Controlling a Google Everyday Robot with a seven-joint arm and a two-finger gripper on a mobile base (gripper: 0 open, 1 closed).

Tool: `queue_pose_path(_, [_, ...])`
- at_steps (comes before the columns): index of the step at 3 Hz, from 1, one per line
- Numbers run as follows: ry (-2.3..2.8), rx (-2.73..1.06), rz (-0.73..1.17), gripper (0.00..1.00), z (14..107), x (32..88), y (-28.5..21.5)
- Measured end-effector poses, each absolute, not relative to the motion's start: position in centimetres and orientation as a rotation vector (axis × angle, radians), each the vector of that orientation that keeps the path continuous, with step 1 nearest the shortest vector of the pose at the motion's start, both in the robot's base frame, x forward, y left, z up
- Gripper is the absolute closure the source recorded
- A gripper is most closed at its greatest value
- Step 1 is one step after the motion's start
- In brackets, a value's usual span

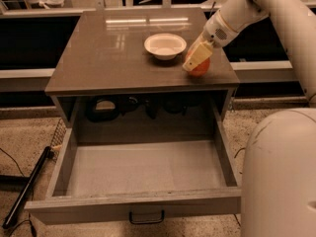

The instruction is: Pick apple from top drawer and place on counter

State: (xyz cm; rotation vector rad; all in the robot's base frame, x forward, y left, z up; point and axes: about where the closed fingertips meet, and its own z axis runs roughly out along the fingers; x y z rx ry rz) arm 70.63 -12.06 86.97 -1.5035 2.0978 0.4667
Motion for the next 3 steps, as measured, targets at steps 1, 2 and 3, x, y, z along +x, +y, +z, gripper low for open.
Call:
queue_pose_path(1, [2.148,-1.441,0.473,0.59,85.57,71.32,-13.31])
queue_pose_path(2, [2.150,-1.439,0.477,0.35,85.21,71.47,-13.12])
queue_pose_path(3, [2.151,-1.441,0.481,0.12,84.91,71.60,-12.89])
